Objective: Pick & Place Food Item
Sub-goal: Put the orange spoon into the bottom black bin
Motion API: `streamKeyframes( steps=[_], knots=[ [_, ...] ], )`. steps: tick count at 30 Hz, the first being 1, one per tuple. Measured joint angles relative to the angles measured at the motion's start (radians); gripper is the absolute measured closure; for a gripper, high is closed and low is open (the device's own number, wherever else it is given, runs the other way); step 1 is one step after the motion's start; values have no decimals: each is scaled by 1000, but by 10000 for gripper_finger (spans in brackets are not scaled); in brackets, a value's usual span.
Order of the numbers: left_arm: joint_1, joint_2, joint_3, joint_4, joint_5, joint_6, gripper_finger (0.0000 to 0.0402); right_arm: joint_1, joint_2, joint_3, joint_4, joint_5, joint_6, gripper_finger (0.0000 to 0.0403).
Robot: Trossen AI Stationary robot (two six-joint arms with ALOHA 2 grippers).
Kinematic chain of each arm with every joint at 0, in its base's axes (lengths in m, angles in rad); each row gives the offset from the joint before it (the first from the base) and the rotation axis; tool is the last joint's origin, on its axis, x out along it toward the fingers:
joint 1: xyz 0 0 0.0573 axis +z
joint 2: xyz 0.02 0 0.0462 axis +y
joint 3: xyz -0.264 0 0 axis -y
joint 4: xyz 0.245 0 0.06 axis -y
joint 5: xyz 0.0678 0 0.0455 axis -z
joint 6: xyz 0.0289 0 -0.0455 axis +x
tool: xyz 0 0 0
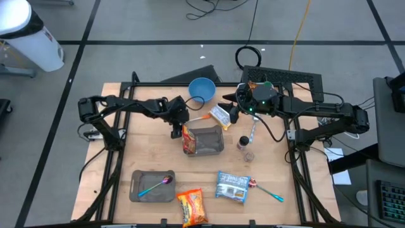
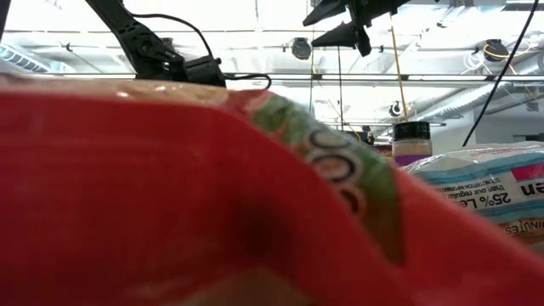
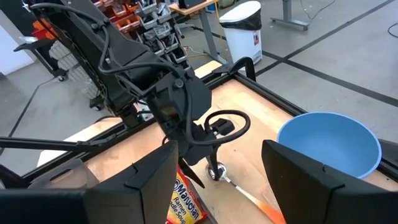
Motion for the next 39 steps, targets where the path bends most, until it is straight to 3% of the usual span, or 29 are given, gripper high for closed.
streamKeyframes(
  steps=[7, 18, 31, 39],
  knots=[
    [2, 0, 0, -12, -60, -4, 257, 0, 0, 0, 0, 1, 3, 177],
    [17, 5, -5, -64, -82, -63, 394, 0, 0, 0, 0, 1, -7, 177],
    [22, -60, -3, -157, -7, -113, 385, 0, 0, 0, 0, 2, -11, 177],
    [30, -162, -2, -154, -137, -59, 353, -11, 0, 0, -1, 1, -11, 177]
  ],
)
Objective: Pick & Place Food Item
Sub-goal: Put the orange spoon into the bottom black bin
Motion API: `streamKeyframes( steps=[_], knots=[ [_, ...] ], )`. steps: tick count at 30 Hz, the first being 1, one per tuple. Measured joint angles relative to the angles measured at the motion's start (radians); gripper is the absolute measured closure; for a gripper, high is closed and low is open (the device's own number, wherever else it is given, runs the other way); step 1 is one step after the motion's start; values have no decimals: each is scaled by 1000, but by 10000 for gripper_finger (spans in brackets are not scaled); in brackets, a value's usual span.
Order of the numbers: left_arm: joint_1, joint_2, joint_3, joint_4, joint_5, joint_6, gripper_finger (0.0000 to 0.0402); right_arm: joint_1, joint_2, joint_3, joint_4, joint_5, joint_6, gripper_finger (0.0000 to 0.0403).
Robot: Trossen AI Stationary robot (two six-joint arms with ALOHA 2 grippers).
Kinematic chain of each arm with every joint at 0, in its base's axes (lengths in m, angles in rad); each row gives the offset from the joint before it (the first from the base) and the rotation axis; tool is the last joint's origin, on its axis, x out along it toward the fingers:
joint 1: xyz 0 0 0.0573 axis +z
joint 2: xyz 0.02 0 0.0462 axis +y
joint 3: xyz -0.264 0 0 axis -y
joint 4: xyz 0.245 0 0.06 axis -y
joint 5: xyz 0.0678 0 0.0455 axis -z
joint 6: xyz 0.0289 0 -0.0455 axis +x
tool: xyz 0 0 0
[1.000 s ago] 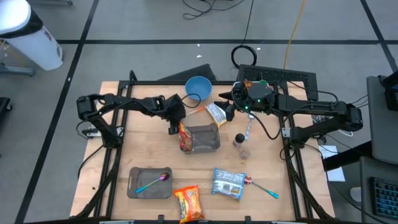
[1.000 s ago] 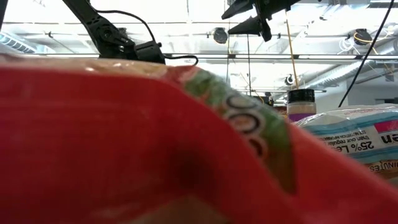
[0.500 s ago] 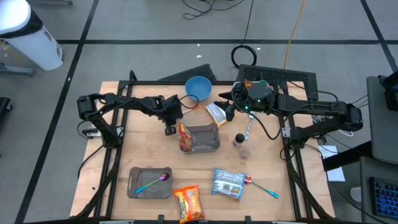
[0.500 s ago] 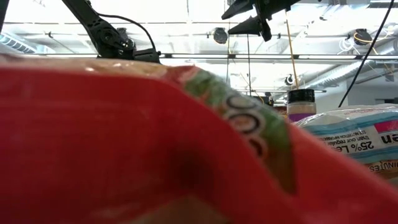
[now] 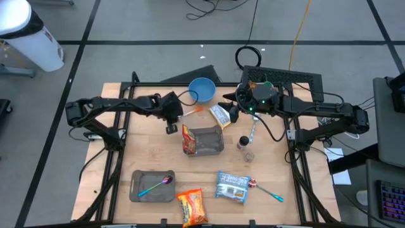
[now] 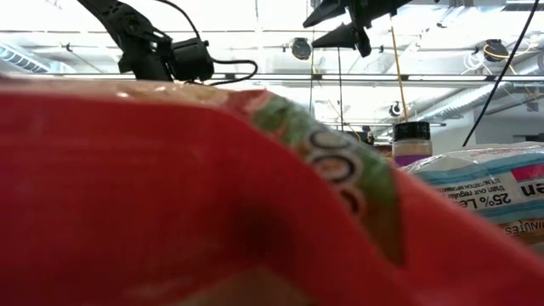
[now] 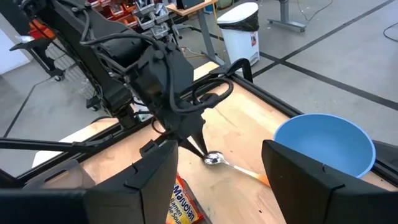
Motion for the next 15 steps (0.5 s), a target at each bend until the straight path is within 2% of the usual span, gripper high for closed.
streamKeyframes(
  steps=[3, 6, 15],
  knots=[
    [25, 0, 0, -14, 5, -21, 332, -4, 0, 0, 0, 0, 0, 177],
    [53, 0, 0, -18, 28, -34, 295, -4, 0, 0, 0, -2, 1, 177],
    [93, 0, 0, 19, 35, 30, 140, -3, 0, 0, 0, -3, 1, 177]
  ],
)
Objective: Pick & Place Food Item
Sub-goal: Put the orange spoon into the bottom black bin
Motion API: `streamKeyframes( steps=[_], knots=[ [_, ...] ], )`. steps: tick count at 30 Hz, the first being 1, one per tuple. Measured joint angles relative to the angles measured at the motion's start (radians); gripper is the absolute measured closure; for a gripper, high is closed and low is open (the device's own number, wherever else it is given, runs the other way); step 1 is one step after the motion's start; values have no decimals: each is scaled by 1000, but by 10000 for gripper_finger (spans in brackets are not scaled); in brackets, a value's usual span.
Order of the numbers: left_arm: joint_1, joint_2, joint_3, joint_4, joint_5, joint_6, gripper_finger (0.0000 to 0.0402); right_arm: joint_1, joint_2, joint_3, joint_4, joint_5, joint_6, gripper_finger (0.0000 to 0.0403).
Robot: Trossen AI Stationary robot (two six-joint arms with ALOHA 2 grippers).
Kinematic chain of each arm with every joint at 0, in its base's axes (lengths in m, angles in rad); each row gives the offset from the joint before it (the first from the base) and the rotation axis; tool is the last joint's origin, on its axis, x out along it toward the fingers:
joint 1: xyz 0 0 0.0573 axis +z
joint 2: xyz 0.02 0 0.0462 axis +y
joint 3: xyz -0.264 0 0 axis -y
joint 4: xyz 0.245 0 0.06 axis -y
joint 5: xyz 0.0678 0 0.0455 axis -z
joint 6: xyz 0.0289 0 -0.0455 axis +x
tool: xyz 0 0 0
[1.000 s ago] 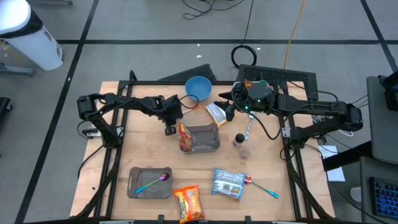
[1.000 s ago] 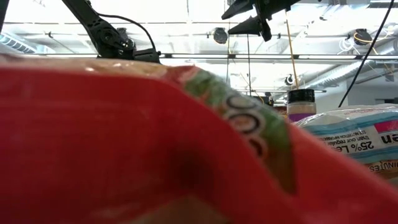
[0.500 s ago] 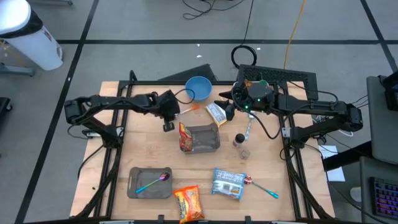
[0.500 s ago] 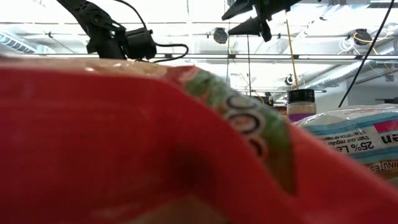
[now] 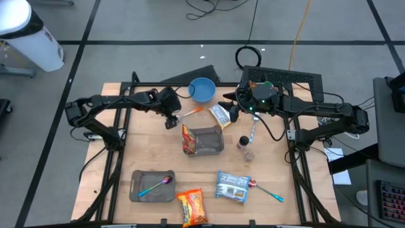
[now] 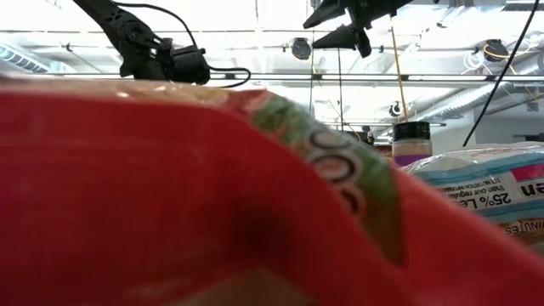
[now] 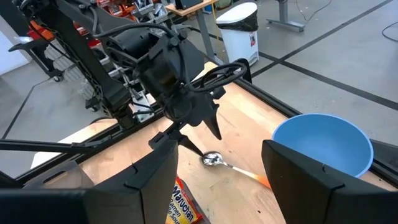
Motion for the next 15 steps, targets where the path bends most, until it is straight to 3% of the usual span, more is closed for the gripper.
streamKeyframes(
  steps=[6, 15],
  knots=[
    [-7, 13, 0, 76, 18, 30, 100, 0, 0, 0, 0, 0, 0, 177],
    [-7, 95, 0, 93, 8, 13, 131, -16, 0, 0, -3, 0, -5, 177]
  ],
)
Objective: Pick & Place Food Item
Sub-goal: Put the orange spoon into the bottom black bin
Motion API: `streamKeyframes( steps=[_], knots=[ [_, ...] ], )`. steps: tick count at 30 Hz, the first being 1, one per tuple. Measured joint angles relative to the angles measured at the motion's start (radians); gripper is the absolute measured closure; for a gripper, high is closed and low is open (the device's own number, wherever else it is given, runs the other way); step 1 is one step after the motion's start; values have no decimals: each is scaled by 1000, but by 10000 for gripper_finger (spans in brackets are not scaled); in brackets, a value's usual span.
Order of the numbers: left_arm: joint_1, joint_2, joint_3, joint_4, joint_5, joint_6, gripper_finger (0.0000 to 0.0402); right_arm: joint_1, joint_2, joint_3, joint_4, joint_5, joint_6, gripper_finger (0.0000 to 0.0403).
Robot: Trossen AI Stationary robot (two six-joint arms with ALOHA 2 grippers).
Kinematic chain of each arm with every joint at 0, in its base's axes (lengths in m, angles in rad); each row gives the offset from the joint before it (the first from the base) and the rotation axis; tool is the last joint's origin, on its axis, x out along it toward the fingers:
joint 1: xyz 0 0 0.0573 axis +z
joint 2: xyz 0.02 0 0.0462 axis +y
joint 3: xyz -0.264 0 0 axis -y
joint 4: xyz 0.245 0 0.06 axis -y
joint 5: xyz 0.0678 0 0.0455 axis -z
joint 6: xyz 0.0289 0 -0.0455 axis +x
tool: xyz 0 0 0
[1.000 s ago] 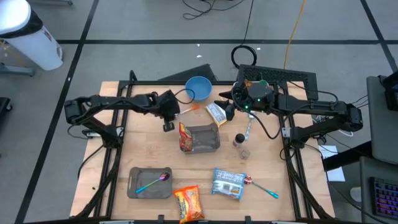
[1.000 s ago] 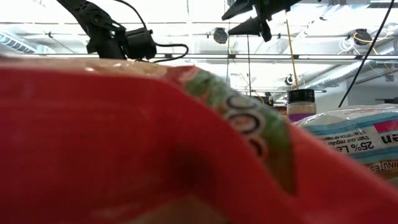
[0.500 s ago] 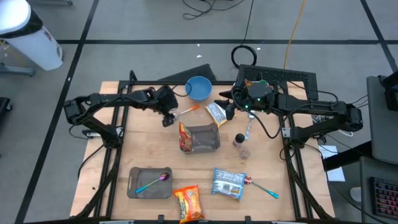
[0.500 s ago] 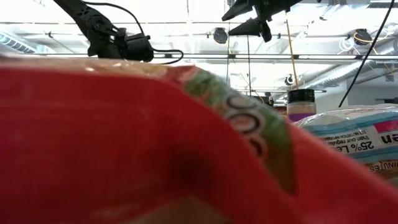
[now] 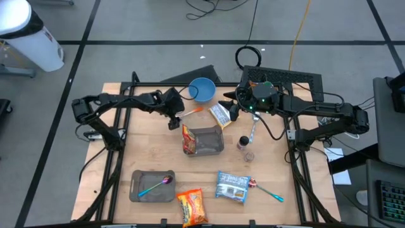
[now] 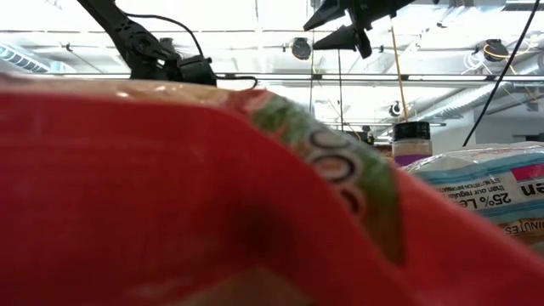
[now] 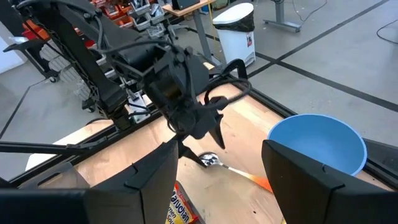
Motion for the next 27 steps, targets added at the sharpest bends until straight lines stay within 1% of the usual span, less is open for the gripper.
streamKeyframes(
  steps=[5, 8, 13, 19, 23, 27],
  knots=[
    [-3, 37, 0, 55, -1, -24, 146, -13, 0, 0, 0, 0, 0, 177],
    [-4, 38, 0, 68, -8, -20, 150, -15, 0, 0, 0, -2, 0, 177],
    [-4, 39, 0, 79, -10, -12, 151, -15, 0, 0, 0, -3, -3, 177],
    [-8, 97, 0, 69, -13, -32, 151, -15, 0, 0, 0, -4, -19, 177],
    [-15, 110, 0, 66, -43, -59, 151, -15, 0, 0, -5, -4, -18, 177],
    [-16, 109, 0, 70, -84, -51, 151, -15, 0, 0, -6, -4, -18, 177]
  ],
)
